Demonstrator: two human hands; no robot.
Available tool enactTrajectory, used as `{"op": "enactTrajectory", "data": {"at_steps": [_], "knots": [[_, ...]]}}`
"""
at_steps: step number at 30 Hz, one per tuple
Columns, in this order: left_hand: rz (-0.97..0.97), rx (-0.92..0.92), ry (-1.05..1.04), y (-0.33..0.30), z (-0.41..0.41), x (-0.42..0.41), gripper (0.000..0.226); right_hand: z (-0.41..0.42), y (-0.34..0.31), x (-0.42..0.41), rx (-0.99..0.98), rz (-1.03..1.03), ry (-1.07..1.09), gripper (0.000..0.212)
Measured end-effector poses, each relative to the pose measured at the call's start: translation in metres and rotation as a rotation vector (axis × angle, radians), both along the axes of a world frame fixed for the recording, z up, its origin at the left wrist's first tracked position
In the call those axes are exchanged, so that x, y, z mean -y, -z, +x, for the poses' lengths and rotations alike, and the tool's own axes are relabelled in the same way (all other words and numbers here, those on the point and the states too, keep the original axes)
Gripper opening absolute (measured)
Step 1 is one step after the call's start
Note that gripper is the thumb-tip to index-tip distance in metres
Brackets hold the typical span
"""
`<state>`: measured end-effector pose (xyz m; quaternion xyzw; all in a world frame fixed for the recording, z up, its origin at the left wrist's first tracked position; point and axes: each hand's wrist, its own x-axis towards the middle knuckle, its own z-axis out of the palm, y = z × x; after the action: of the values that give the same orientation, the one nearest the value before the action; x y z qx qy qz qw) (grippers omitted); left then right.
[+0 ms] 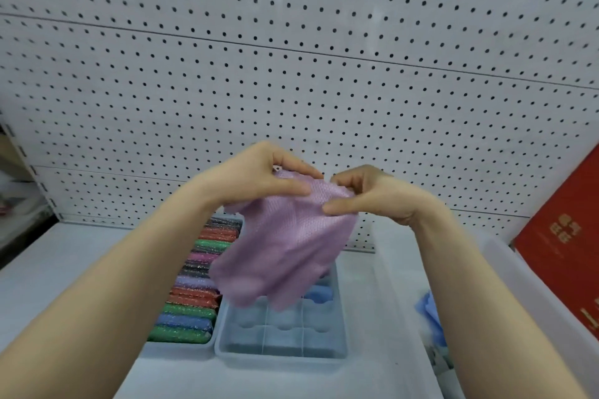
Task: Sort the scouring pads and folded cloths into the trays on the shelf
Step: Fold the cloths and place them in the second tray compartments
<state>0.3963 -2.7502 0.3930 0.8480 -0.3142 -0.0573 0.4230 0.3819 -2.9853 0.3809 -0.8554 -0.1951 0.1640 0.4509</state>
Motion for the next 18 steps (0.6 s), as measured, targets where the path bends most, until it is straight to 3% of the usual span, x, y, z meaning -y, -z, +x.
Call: {"op": "enactTrajectory", "data": {"at_steps": [5, 8, 13, 15, 18], "knots": [[0.115, 0.014, -0.224, 0.018, 0.016, -0.033, 0.011, 0.011, 0.001, 0.021, 0.153, -0.200, 0.239, 0.031], [0.107, -0.008, -0.343, 0.031, 0.024, -0.045, 0.010, 0.016, 0.006, 0.023, 0.290, -0.181, 0.339, 0.028], [-0.153, 0.048, -0.539, 0.043, 0.031, -0.056, 0.002, 0.016, 0.008, 0.031, 0.344, -0.193, 0.454, 0.010], [-0.207, 0.071, -0.598, 0.048, 0.035, -0.060, 0.010, 0.014, 0.009, 0.036, 0.327, -0.057, 0.522, 0.008], [-0.270, 0.088, -0.656, 0.059, 0.040, -0.062, 0.014, 0.008, 0.009, 0.032, 0.324, 0.340, 0.505, 0.016]]}}
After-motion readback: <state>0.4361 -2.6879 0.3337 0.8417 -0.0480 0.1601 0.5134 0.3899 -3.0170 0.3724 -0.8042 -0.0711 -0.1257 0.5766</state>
